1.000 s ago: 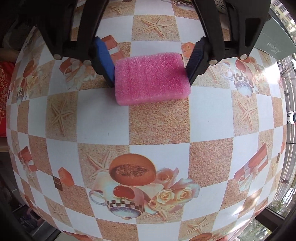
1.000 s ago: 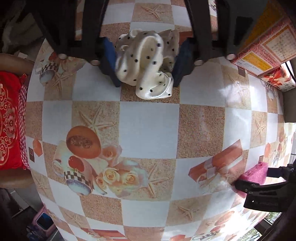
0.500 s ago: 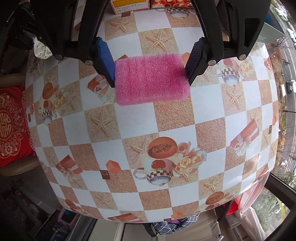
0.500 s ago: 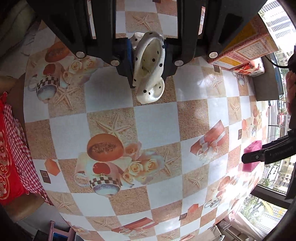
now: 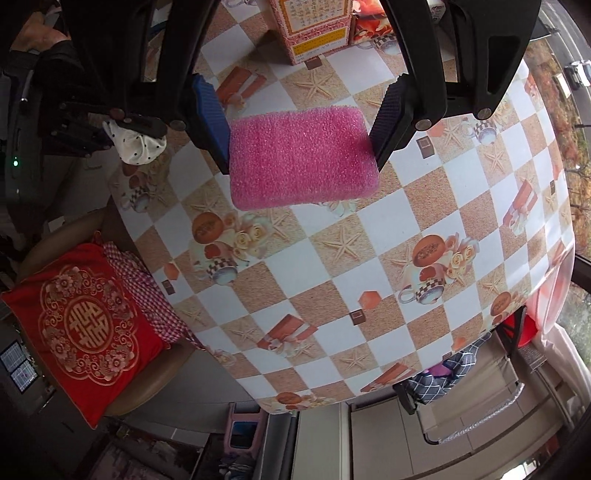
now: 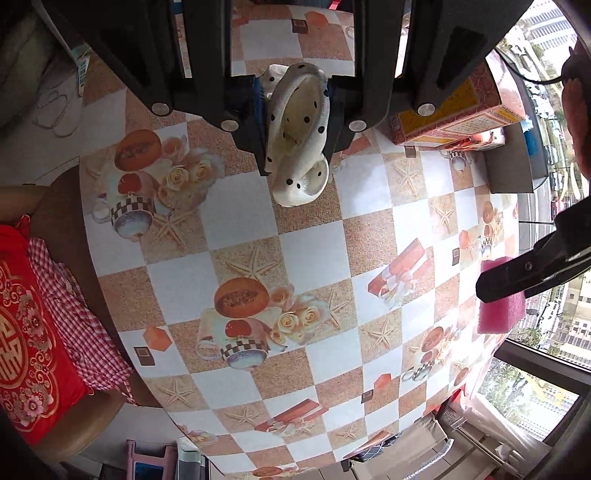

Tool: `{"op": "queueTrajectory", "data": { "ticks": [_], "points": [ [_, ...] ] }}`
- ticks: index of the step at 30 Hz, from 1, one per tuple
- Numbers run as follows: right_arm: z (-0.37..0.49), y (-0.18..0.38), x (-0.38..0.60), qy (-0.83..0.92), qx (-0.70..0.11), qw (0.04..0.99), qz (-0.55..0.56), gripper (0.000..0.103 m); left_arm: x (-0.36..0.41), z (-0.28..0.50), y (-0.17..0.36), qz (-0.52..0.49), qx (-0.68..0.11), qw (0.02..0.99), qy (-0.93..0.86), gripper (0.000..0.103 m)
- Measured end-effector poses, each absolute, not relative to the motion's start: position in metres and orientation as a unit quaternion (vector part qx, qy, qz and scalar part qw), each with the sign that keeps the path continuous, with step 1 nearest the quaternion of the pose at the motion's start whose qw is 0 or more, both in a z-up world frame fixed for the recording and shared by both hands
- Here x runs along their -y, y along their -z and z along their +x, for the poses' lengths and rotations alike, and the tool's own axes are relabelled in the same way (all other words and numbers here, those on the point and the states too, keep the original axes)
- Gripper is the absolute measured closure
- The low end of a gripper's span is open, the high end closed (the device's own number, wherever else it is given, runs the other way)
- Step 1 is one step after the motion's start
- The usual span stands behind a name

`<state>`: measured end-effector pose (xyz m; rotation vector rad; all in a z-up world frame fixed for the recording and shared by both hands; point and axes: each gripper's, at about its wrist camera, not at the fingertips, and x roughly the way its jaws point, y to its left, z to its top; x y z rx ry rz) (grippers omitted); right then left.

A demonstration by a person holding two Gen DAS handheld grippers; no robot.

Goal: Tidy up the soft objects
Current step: 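Carry the pink sponge and polka-dot cloth with both tools over the white box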

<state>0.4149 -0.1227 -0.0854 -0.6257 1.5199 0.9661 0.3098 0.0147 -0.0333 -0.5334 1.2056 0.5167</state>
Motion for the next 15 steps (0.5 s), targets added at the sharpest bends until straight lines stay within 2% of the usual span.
{"op": "queueTrajectory", "data": {
  "ticks": [15],
  "points": [
    [0.378,0.050,0.175,-0.403,-0.644,0.589,-0.276,0.079,0.110,0.289,0.000,-0.143,-0.573,0.801,-0.101,0.029]
  ]
}}
